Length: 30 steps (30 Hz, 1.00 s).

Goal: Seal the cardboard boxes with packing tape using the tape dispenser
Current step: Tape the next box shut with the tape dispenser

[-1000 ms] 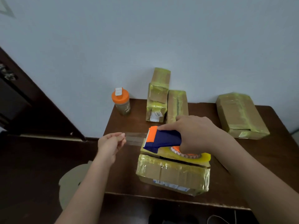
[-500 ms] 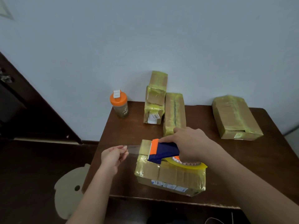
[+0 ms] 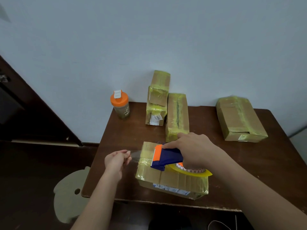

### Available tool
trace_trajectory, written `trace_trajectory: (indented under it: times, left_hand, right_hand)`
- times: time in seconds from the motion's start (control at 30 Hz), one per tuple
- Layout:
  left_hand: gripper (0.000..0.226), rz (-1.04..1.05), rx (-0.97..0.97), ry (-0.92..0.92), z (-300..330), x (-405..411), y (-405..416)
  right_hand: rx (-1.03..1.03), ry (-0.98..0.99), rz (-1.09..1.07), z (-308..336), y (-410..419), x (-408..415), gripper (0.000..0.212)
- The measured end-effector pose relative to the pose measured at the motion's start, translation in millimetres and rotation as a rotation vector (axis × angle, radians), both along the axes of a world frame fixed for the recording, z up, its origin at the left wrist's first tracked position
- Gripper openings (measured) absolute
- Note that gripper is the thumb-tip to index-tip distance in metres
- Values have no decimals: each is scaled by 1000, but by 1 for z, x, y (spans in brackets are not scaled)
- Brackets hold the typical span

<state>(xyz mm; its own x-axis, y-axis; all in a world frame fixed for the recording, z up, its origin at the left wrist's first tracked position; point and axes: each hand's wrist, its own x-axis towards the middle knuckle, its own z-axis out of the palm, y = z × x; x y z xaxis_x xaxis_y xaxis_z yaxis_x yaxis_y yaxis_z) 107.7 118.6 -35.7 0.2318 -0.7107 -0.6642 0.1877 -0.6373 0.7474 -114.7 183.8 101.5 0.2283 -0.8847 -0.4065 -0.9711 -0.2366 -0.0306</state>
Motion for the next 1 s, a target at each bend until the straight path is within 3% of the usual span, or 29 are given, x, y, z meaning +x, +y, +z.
trace_trajectory:
  times: [0.67,1.0]
  left_hand:
    - [10,-97,57,-69,-25,-2,7]
    - [7,-296,0,-252,-34,-27,13]
  right_hand:
    - [-7,51,38,-12,-4,3,64]
    - [-30,47,65,-17,-7,5,62]
